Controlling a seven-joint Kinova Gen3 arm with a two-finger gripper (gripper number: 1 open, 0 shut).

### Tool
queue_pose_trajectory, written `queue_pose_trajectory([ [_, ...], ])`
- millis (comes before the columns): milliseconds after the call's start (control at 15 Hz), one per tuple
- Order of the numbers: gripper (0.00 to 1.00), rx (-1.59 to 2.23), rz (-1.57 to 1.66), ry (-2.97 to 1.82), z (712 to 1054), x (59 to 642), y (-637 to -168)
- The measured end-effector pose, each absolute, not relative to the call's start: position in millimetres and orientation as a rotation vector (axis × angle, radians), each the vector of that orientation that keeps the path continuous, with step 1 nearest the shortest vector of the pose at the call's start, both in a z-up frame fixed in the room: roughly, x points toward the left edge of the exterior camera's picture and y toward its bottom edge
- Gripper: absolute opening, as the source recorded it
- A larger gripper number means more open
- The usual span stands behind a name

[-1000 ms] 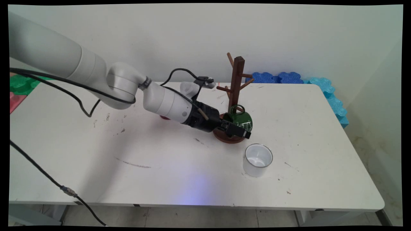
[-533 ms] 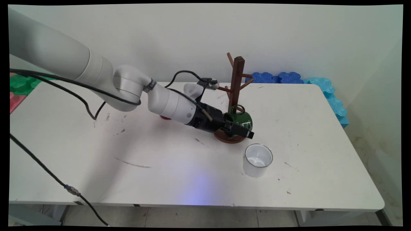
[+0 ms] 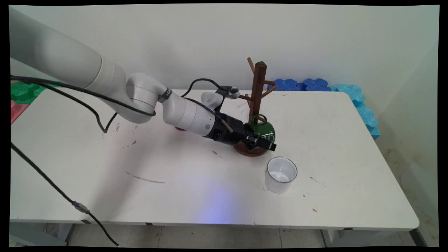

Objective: Pick up the green mug from the rack, then place the picked object on the table

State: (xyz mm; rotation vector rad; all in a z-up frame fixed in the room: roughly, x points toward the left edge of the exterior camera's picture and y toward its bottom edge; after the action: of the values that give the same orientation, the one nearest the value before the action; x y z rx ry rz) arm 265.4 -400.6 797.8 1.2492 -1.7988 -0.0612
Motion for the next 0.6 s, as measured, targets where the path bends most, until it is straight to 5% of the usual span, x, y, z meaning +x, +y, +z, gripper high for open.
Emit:
queue_pose_trajectory([
  [600,0.0,1.262,-0.048,-1.789,798.9,266.4,-401.6],
])
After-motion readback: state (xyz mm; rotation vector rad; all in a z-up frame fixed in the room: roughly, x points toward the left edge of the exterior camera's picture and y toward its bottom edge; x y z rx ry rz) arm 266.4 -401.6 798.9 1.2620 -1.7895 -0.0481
